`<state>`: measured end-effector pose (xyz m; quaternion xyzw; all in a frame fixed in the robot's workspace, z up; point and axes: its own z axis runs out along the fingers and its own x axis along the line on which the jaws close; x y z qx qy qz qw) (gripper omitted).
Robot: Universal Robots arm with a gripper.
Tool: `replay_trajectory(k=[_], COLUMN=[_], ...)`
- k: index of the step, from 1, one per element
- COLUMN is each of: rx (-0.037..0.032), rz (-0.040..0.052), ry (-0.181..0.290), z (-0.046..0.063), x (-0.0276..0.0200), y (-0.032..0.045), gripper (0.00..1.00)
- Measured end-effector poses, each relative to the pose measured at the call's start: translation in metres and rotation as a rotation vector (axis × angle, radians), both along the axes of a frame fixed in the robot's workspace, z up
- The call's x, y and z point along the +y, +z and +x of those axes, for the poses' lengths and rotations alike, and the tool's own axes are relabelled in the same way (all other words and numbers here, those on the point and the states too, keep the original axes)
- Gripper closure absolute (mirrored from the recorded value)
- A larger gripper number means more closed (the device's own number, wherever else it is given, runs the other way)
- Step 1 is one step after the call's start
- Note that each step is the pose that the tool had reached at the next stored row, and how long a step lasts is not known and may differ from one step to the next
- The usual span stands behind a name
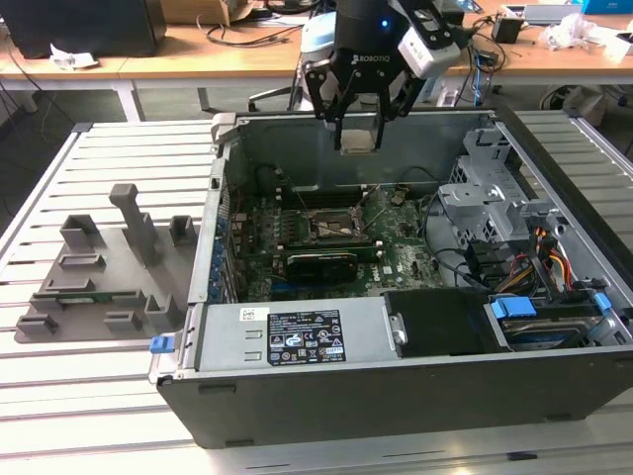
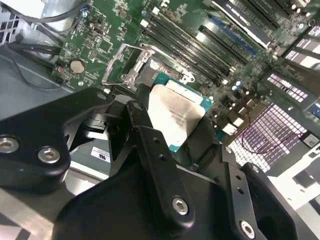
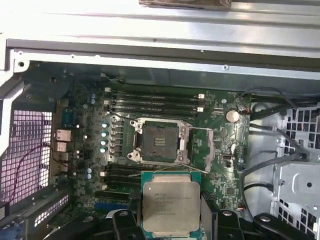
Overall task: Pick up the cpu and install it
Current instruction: 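Pick up the cpu and move it towards the insertion slot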
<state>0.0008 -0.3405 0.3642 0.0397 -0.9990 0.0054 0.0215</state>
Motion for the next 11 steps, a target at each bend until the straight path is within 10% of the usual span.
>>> replay_trajectory(k=[11], rx=[0.0000], rz=[-0.0001], ry=[0.000], z=[-0.003], x=[0.0056], y=[-0.0283], gripper=[0.45])
